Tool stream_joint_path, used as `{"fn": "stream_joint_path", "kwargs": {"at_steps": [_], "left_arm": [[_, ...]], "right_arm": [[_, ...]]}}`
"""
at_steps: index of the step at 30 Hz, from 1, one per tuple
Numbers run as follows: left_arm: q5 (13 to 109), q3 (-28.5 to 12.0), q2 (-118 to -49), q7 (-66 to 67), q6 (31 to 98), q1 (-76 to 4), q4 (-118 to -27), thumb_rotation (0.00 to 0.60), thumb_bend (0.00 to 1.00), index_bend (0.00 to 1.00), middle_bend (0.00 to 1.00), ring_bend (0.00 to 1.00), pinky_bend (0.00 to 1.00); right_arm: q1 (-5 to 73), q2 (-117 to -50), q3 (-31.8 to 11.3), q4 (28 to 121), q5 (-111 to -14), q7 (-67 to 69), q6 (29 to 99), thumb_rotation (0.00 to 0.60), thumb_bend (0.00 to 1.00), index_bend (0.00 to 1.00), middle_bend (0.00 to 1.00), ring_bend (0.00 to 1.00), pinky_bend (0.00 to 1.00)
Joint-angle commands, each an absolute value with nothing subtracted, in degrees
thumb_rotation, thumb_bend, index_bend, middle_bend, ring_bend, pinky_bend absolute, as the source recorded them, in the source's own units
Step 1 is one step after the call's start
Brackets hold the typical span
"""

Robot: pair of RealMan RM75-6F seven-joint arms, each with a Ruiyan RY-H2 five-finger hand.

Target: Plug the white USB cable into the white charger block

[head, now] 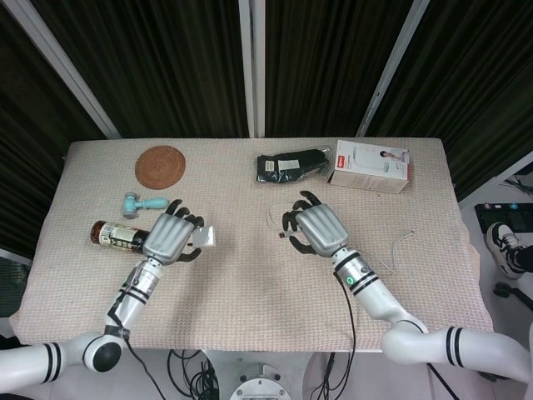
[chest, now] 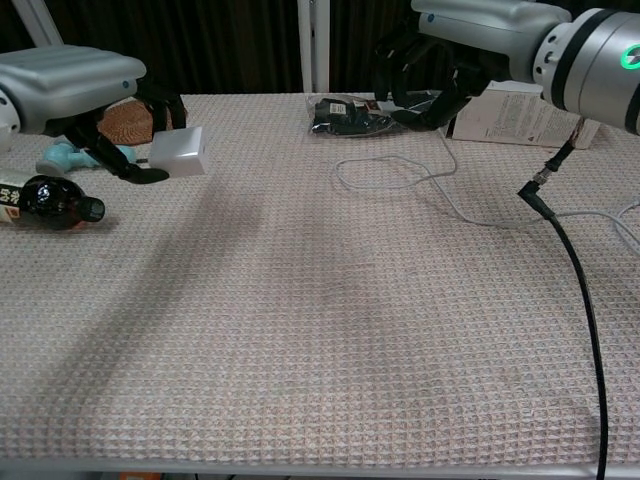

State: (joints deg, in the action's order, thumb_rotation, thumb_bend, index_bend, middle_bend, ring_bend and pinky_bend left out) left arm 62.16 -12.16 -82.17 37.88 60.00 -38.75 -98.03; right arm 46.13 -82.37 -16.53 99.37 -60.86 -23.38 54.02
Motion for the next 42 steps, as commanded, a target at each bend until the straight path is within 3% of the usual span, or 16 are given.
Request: {"fn": "stream_joint_path", "kwargs": {"at_steps": [1, 17, 42], "left_arm": [[57.3, -13.8, -81.9, 43.3, 61.0, -41.5, -101.0, 0.520, 0.31, 0.46, 0.48, 0.26, 0.13], [44.2, -15.7, -79.5, 50.2, 63.6, -48.3, -107.4, 0.523, 0.31, 0.46, 0.48, 0.26, 0.13], [37.9, -14.0, -83.1, 53.8, 71.0, -53.7, -107.8, 0.522, 0.30, 0.46, 0.48, 0.26, 0.13]], "right_arm": [[51.4, -84.5, -18.5, 98.8, -54.1, -29.3, 51.5, 0.600, 0.33, 0.61, 0.53, 0.27, 0.11], [61.7, -93.5, -19.7, 89.8, -42.9, -35.5, 53.3, 0.600, 0.33, 0.62, 0.54, 0.27, 0.11], [64.8, -95.4, -20.5, 87.1, -38.6, -32.6, 54.7, 0.600, 0.33, 0.62, 0.54, 0.27, 0.11]]}}
